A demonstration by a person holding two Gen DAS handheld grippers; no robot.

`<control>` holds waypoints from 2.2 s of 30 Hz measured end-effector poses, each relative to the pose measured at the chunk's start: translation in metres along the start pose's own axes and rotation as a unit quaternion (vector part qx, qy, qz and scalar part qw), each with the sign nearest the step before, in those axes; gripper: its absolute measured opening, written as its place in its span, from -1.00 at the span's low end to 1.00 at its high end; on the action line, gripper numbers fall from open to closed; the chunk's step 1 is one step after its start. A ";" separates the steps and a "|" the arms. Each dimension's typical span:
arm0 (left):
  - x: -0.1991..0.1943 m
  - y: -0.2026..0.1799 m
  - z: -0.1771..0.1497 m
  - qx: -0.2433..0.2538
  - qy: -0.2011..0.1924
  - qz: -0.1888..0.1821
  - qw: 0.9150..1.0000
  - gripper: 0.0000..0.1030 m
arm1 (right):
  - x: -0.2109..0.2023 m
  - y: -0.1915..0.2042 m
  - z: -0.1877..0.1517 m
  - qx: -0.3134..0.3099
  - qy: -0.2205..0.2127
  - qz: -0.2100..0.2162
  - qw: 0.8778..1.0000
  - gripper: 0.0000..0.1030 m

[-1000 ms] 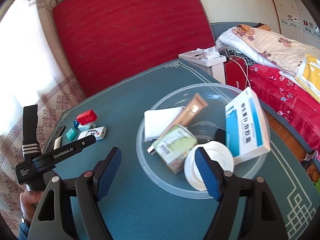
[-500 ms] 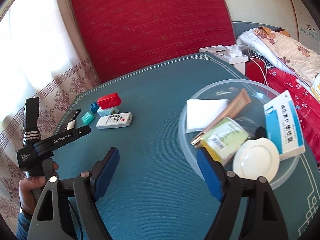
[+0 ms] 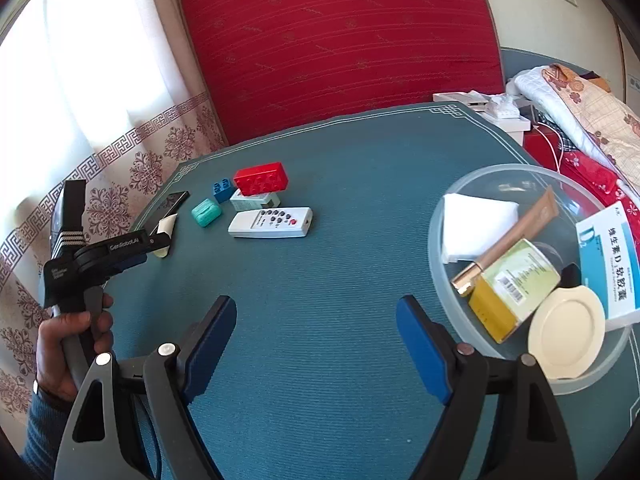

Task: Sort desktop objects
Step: 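Grasp the white cream tube with the left tool, then grasp the white remote control with the right tool while the left tool holds the tube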

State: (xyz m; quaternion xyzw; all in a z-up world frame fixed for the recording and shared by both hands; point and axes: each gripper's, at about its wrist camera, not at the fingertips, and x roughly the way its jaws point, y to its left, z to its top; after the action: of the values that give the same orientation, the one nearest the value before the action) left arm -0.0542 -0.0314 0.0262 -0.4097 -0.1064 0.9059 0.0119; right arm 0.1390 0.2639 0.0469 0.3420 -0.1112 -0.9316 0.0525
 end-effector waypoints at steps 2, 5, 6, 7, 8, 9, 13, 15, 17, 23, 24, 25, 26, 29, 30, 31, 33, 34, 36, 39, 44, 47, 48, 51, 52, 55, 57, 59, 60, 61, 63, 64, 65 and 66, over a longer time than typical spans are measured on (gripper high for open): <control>0.007 0.005 0.003 -0.003 0.007 0.012 1.000 0.17 | 0.003 0.004 0.000 -0.006 0.002 0.001 1.000 0.66; 0.018 0.010 0.006 -0.004 0.017 0.030 0.999 0.17 | 0.009 0.008 0.000 -0.013 0.007 0.003 1.000 0.66; 0.022 0.011 0.008 -0.004 0.019 0.035 0.999 0.17 | 0.011 0.009 0.000 -0.015 0.008 0.003 1.000 0.66; 0.024 0.013 0.009 -0.003 0.019 0.039 0.999 0.17 | 0.012 0.010 0.000 -0.018 0.009 0.003 1.000 0.66; 0.025 0.012 0.010 -0.001 0.018 0.044 0.999 0.17 | 0.014 0.012 0.001 -0.022 0.010 0.003 1.000 0.66; 0.026 0.012 0.012 0.002 0.017 0.049 0.999 0.17 | 0.016 0.013 0.002 -0.026 0.010 0.004 1.000 0.66; 0.034 0.007 0.021 0.017 0.020 0.064 0.998 0.17 | 0.025 0.019 0.007 -0.040 0.012 0.004 0.999 0.66; 0.040 0.005 0.026 0.024 0.022 0.077 0.996 0.17 | 0.029 0.021 0.010 -0.043 0.013 0.005 0.999 0.66; 0.043 0.004 0.027 0.027 0.021 0.081 0.996 0.17 | 0.034 0.024 0.013 -0.048 0.014 0.003 0.999 0.66; 0.047 -0.002 0.024 0.048 -0.004 0.096 0.994 0.17 | 0.053 0.028 0.022 -0.059 0.023 0.002 0.998 0.66; 0.048 -0.002 0.024 0.052 -0.008 0.097 0.994 0.17 | 0.056 0.028 0.025 -0.061 0.023 -0.001 0.998 0.66; 0.050 -0.002 0.025 0.056 -0.012 0.096 0.994 0.17 | 0.060 0.028 0.028 -0.062 0.023 -0.002 0.998 0.66; 0.050 -0.002 0.025 0.058 -0.013 0.094 0.994 0.17 | 0.064 0.028 0.031 -0.062 0.023 -0.002 0.998 0.66; 0.048 0.002 0.025 0.051 -0.018 0.080 0.995 0.03 | 0.080 0.027 0.041 -0.054 0.029 0.000 0.998 0.66; 0.047 0.004 0.025 0.047 -0.021 0.075 0.996 -0.14 | 0.086 0.027 0.044 -0.051 0.031 0.002 0.998 0.66; 0.046 0.005 0.026 0.044 -0.022 0.068 0.996 -0.29 | 0.093 0.027 0.047 -0.049 0.033 0.002 0.998 0.66; 0.045 0.008 0.026 0.041 -0.024 0.056 0.997 -0.38 | 0.103 0.029 0.053 -0.051 0.034 -0.002 0.998 0.66; 0.045 0.009 0.026 0.038 -0.025 0.053 0.998 -0.39 | 0.108 0.031 0.055 -0.056 0.034 -0.005 0.998 0.66; 0.045 0.011 0.026 0.035 -0.025 0.049 0.998 -0.40 | 0.118 0.034 0.060 -0.065 0.034 -0.010 0.997 0.66; 0.046 0.012 0.027 0.033 -0.025 0.047 0.998 -0.40 | 0.132 0.042 0.068 -0.082 0.035 -0.013 0.996 0.66; 0.047 0.011 0.026 0.034 -0.025 0.049 0.998 -0.40 | 0.154 0.053 0.083 -0.116 0.033 -0.015 0.993 0.66; 0.047 0.010 0.026 0.036 -0.025 0.051 0.998 -0.40 | 0.168 0.052 0.092 -0.114 0.045 -0.010 0.992 0.66; 0.048 0.011 0.026 0.036 -0.025 0.051 0.998 -0.40 | 0.172 0.052 0.094 -0.113 0.049 -0.007 0.992 0.66; 0.048 0.010 0.025 0.037 -0.024 0.051 0.998 -0.40 | 0.180 0.050 0.098 -0.113 0.060 0.006 0.992 0.66; 0.048 0.010 0.026 0.038 -0.024 0.051 0.998 -0.40 | 0.182 0.049 0.098 -0.112 0.066 0.012 0.991 0.66; 0.048 0.008 0.026 0.041 -0.023 0.052 0.998 -0.40 | 0.185 0.048 0.093 -0.112 0.083 0.030 0.990 0.66; 0.049 0.008 0.027 0.041 -0.022 0.053 0.998 -0.39 | 0.184 0.048 0.088 -0.121 0.092 0.039 0.988 0.66; 0.049 0.006 0.027 0.042 -0.022 0.054 0.997 -0.39 | 0.180 0.052 0.081 -0.137 0.096 0.047 0.985 0.66; 0.049 0.006 0.027 0.042 -0.022 0.054 0.997 -0.39 | 0.178 0.053 0.079 -0.142 0.102 0.054 0.983 0.66; 0.049 0.006 0.027 0.042 -0.022 0.054 0.997 -0.39 | 0.177 0.055 0.076 -0.148 0.105 0.058 0.982 0.66; 0.050 0.006 0.028 0.041 -0.022 0.053 0.998 -0.39 | 0.173 0.061 0.072 -0.167 0.109 0.061 0.978 0.66; 0.050 0.006 0.028 0.041 -0.021 0.052 0.998 -0.39 | 0.171 0.064 0.069 -0.175 0.112 0.064 0.976 0.66; 0.050 0.006 0.028 0.040 -0.021 0.051 0.998 -0.39 | 0.170 0.067 0.069 -0.181 0.113 0.067 0.975 0.66; 0.051 0.007 0.029 0.040 -0.021 0.051 0.998 -0.39 | 0.170 0.070 0.068 -0.187 0.114 0.066 0.973 0.66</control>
State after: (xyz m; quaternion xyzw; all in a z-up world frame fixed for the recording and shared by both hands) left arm -0.1097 -0.0381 0.0058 -0.3946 -0.0492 0.9173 -0.0198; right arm -0.0331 0.1776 0.0076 0.4223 0.0491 -0.8851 0.1896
